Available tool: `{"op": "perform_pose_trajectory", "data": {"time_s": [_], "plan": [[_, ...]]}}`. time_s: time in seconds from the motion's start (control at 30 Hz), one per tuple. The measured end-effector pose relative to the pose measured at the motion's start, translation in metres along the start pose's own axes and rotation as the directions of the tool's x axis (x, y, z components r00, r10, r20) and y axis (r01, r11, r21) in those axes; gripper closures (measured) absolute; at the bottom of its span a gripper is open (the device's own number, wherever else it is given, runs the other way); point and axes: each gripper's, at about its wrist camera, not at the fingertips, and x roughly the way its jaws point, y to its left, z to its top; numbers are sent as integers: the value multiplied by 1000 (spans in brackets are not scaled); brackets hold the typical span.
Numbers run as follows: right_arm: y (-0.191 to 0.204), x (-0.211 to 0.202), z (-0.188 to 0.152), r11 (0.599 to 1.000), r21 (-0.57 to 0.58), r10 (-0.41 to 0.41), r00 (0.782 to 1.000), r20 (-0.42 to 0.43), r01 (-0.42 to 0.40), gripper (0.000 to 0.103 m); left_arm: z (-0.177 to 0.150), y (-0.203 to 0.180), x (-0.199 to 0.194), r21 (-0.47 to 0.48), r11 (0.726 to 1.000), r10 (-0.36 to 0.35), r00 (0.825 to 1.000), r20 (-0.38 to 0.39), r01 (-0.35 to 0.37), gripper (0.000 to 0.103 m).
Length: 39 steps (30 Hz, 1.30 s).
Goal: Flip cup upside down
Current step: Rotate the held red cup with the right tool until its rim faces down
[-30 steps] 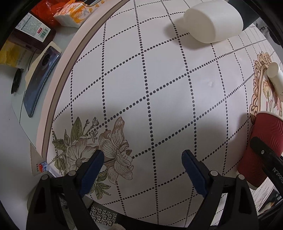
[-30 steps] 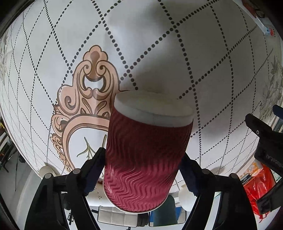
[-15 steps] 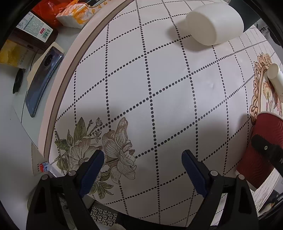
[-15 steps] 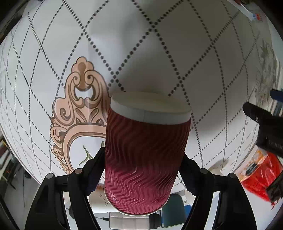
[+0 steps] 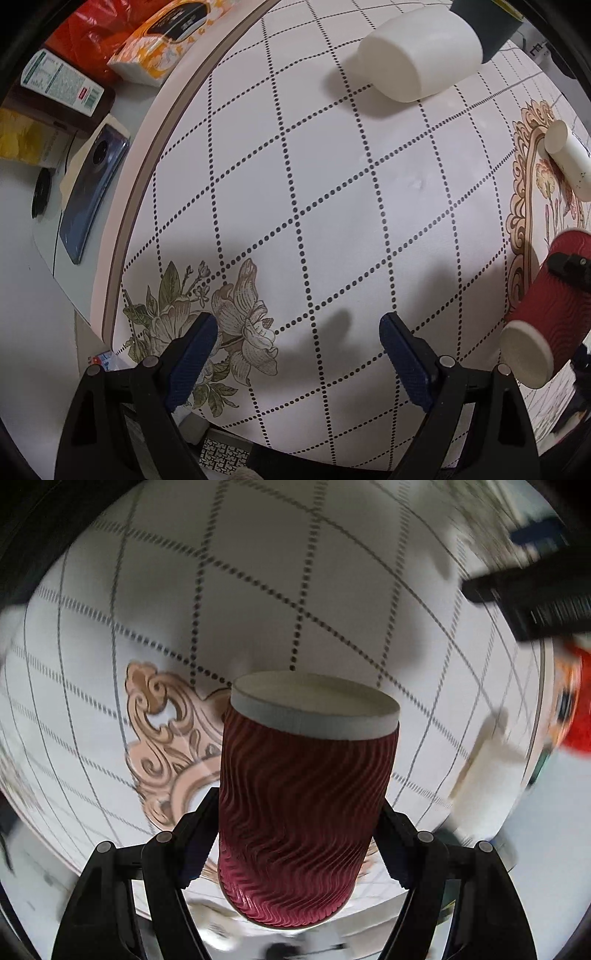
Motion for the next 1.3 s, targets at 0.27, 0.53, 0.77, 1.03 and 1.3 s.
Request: {"op": "perform_pose_trajectory", "data": {"time_s": [0.27,0.53,0.77,1.03,1.3], "plan": [[-27,2,-25,874,456,148,986,73,-165,25,7,-17,-9,47,999,10,1000,14,-10,13],[-33,16,-64,554,772,263,946,192,-311,25,18,-49,-16,103,995,10,1000,20,-12,13],[-28,31,-94,209,887,338,881,329,-412,24,19,-70,-18,127,992,2,1000,18,-4,13],[-15,46,-126,-182,843,353,766,537,-507,24,13,-83,-21,140,990,-2,1000,24,-2,13],[-8,64,-157,-411,774,323,716,618,-482,24,10,-80,-21,134,991,-4,1000,23,1,13]]}}
